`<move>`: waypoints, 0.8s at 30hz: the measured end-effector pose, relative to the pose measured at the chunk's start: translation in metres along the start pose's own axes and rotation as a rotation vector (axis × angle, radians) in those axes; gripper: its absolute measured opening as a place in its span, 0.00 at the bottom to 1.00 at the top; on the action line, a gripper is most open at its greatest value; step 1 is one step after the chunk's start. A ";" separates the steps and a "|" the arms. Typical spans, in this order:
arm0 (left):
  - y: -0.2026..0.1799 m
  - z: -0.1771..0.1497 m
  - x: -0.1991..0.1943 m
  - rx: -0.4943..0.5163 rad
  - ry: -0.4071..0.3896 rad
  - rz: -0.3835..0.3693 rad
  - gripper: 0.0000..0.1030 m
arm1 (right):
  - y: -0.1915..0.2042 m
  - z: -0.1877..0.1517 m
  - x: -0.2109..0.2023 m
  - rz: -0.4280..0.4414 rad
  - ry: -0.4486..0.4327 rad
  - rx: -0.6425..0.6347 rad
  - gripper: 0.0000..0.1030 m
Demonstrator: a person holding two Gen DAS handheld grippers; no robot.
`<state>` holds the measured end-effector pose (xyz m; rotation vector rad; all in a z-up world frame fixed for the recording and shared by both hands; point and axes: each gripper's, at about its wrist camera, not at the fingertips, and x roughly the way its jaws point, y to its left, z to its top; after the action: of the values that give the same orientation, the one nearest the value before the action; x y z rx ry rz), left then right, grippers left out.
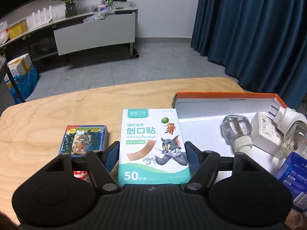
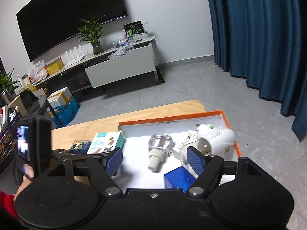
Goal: Organize rigid objects
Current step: 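Grasp the teal bandage box with the left tool while the right tool approaches the red card box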
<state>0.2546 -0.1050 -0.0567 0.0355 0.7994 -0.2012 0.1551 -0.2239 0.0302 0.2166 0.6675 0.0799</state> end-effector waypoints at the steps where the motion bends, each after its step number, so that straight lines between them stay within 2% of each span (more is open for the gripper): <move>1: 0.003 -0.002 -0.005 0.003 -0.010 0.001 0.69 | 0.004 0.000 0.001 0.005 0.003 -0.009 0.85; 6: 0.033 -0.014 -0.059 -0.045 -0.107 -0.014 0.69 | 0.029 -0.003 0.015 0.066 0.053 -0.042 0.85; 7: 0.041 -0.018 -0.074 -0.058 -0.127 0.007 0.69 | 0.036 -0.004 0.020 0.082 0.065 -0.047 0.85; 8: 0.052 -0.023 -0.088 -0.083 -0.142 0.020 0.69 | 0.045 -0.005 0.025 0.100 0.079 -0.050 0.85; 10: 0.077 -0.033 -0.114 -0.164 -0.170 -0.011 0.69 | 0.061 -0.006 0.039 0.138 0.114 -0.042 0.85; 11: 0.088 -0.039 -0.124 -0.188 -0.176 -0.002 0.69 | 0.070 -0.007 0.047 0.157 0.136 -0.034 0.85; 14: 0.109 -0.057 -0.147 -0.171 -0.206 0.117 0.69 | 0.098 -0.010 0.069 0.200 0.188 -0.022 0.85; 16: 0.122 -0.070 -0.154 -0.182 -0.200 0.172 0.69 | 0.118 -0.013 0.085 0.218 0.210 -0.021 0.85; 19: 0.140 -0.085 -0.160 -0.236 -0.180 0.211 0.69 | 0.146 -0.015 0.110 0.197 0.239 -0.045 0.85; 24: 0.148 -0.091 -0.167 -0.286 -0.176 0.211 0.69 | 0.179 -0.012 0.156 0.128 0.298 -0.064 0.86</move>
<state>0.1050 0.0776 -0.0074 -0.1647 0.6378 0.1098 0.2694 -0.0255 -0.0333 0.1875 0.9462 0.2598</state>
